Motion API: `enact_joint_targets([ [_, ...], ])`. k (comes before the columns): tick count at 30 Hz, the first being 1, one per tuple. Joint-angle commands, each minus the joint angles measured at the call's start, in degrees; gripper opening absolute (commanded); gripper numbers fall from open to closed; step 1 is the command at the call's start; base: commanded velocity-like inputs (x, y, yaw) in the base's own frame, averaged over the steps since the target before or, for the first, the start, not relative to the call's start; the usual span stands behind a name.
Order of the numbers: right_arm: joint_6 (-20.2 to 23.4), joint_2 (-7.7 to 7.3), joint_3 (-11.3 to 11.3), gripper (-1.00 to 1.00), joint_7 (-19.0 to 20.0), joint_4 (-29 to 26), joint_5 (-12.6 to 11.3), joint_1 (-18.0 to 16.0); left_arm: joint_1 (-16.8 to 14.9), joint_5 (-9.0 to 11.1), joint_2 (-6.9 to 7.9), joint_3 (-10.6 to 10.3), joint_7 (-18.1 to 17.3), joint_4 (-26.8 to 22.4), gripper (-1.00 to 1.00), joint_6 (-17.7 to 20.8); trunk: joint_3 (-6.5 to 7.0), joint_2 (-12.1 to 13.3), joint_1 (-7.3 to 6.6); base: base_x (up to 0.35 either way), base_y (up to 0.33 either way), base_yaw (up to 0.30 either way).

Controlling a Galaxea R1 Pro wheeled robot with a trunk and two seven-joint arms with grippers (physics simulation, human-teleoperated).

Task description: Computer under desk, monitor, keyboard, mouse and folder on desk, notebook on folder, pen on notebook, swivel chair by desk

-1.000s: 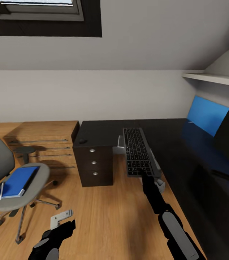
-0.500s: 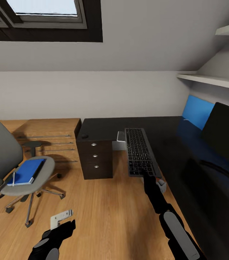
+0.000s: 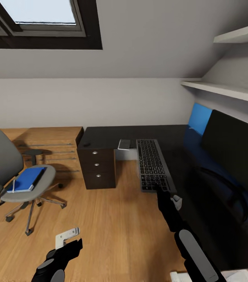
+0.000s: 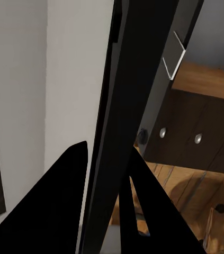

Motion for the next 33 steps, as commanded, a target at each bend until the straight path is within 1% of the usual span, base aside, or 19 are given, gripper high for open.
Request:
enact_joint_targets([
  [1,-0.24,-0.06,0.14,-1.00,0.33,0.04,-0.65,-0.05,-0.01,0.57,-0.01,-0.05,0.54,-0.10,1.00,0.07,0.13,0.37,-0.24,-0.220,-0.291,0.000],
  [4,-0.22,-0.12,0.06,-1.00,0.34,0.42,-0.66,-0.05,-0.01,0.56,-0.01,-0.05,0.51,-0.10,1.00,0.06,0.67,1.57,-0.90,-0.220,-0.291,0.000],
  [6,0.24,-0.44,-0.01,-1.00,0.40,1.40,-0.66,-0.06,-0.01,0.56,-0.01,-0.05,0.49,-0.10,1.00,0.06,1.03,2.37,-1.34,-0.220,-0.291,0.000],
  [9,3.03,-1.56,-0.17,-1.00,0.63,3.55,-0.70,-0.07,-0.01,0.57,-0.01,-0.05,0.47,-0.09,1.00,0.07,1.57,3.58,-2.00,-0.220,-0.291,0.000],
  [11,4.85,-1.92,-0.59,-1.00,0.69,4.33,-0.74,-0.07,-0.01,0.56,-0.01,-0.16,0.46,-0.07,1.00,0.07,1.93,4.38,-2.44,-0.220,-0.291,0.000],
  [13,6.15,-2.17,-1.59,-1.00,0.73,4.84,-1.42,-0.07,-0.01,0.56,-0.01,-0.36,0.46,-0.05,1.00,0.07,2.29,5.18,-2.88,-0.220,-0.291,0.000],
  [14,6.61,-2.26,-2.22,-1.00,0.71,5.12,-2.14,-0.09,-0.01,0.56,-0.01,-0.42,0.46,-0.03,1.00,0.07,2.47,5.58,-3.10,-0.220,-0.291,0.000],
  [17,7.45,-2.70,-2.73,-1.00,0.71,6.46,-2.88,-0.17,-0.01,0.57,-0.01,-0.47,0.46,-0.02,1.00,0.07,3.00,6.78,-3.75,-0.220,-0.291,0.000],
  [18,12.97,-3.90,-4.21,-1.00,0.81,8.22,-3.30,-0.37,-0.01,0.64,-0.01,-0.56,0.40,0.14,1.00,0.07,3.18,7.18,-3.97,-0.218,-0.291,0.000],
  [20,14.09,-4.02,-6.35,-1.00,0.82,9.05,-3.61,-0.40,-0.01,0.64,-0.01,-0.63,0.38,0.40,1.00,0.07,3.54,7.99,-4.41,-0.217,-0.291,0.000],
  [21,14.83,-4.20,-7.92,-1.00,0.84,10.55,-3.66,-0.51,-0.01,0.65,-0.01,-0.71,0.34,0.70,1.00,0.07,3.72,8.39,-4.63,-0.216,-0.291,0.000],
  [22,14.99,-4.42,-8.23,-1.00,0.81,11.24,-3.65,-0.61,-0.01,0.65,-0.03,-0.73,0.32,0.76,1.00,0.07,3.90,8.79,-4.85,-0.215,-0.291,0.000],
  [23,15.23,-4.87,-8.43,-1.00,0.82,11.95,-3.65,-0.77,-0.01,0.62,-0.02,-0.84,0.31,0.79,1.00,0.07,4.08,9.19,-5.07,-0.214,-0.290,0.000],
  [24,16.01,-5.77,-8.59,-1.00,0.83,13.77,-3.65,-1.58,-0.01,0.53,-0.01,-2.04,0.38,0.84,1.00,0.07,4.26,9.59,-5.29,-0.213,-0.290,0.000],
  [26,16.79,-6.22,-8.65,-1.00,0.84,15.97,-3.64,-2.88,-0.01,0.50,-0.01,-3.36,0.50,0.85,1.00,0.07,4.26,9.59,-5.29,-0.201,-0.264,0.000],
  [28,17.51,-6.42,-8.68,-1.00,0.84,17.95,-3.64,-3.96,-0.01,0.61,0.08,-3.75,0.44,0.86,1.00,0.05,4.26,9.59,-5.29,-0.124,-0.154,0.000],
  [33,18.35,-6.69,-8.76,-1.00,1.03,20.34,-3.57,-5.19,-0.01,0.71,0.08,-4.09,0.49,0.81,1.00,-0.01,4.26,9.59,-5.29,-0.033,-0.041,0.000],
])
